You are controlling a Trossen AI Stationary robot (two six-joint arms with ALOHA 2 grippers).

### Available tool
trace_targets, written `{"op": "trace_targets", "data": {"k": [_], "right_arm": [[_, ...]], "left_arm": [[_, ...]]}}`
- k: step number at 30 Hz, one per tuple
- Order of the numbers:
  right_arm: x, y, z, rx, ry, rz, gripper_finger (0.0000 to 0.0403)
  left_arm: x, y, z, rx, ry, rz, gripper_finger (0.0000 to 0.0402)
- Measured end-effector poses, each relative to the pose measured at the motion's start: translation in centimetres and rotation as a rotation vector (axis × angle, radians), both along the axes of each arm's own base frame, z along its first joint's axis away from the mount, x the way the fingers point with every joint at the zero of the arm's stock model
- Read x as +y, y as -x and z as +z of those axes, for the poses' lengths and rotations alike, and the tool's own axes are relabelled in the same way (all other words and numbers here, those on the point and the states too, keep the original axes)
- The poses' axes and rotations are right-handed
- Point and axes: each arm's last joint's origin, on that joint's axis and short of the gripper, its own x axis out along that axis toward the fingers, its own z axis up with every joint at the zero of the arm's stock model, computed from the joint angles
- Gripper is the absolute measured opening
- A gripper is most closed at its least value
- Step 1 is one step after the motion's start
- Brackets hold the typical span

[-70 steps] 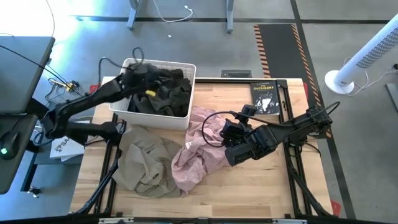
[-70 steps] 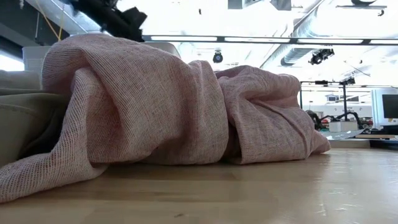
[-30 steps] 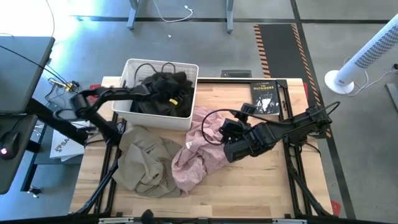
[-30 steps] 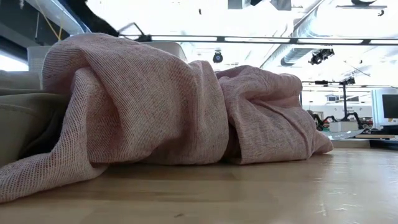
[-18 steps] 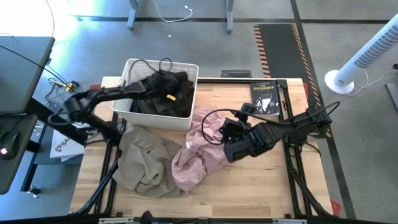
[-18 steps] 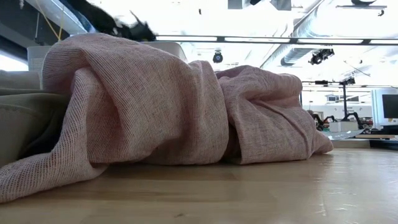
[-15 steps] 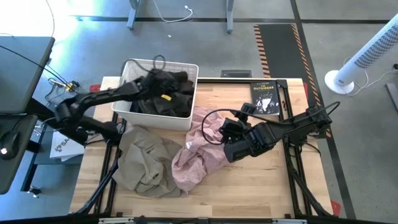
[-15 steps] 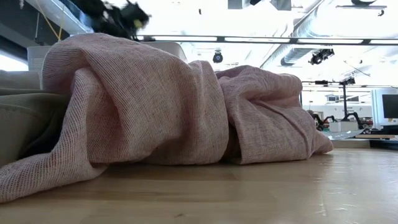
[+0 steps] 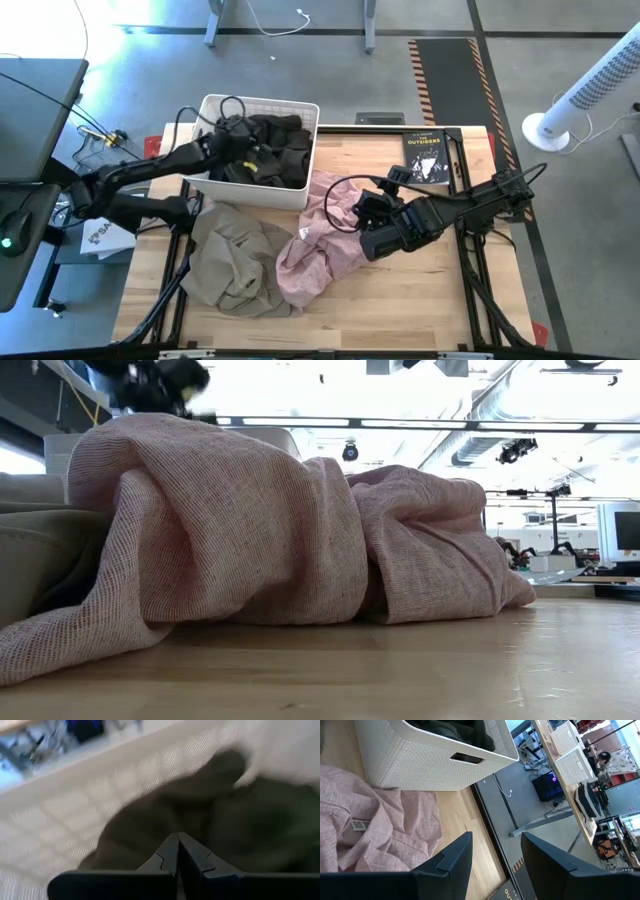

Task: Sort clothes
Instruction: Put the black jacket into the laundry bin

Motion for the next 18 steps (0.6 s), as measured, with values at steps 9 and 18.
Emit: {"op": "trace_targets", "data": {"k": [9, 18], "right_arm": [[0.0, 0.0, 0.0, 0.002, 0.006, 0.001, 0.0165], [0.0, 0.0, 0.0, 0.004, 0.000, 0.002, 0.0165]], "left_arm": [[5.3, 0.5, -6.4, 0.024, 0.327, 0.031, 0.0000], [6.9, 0.0, -8.2, 0.050, 0.421, -0.014, 0.0000]]}}
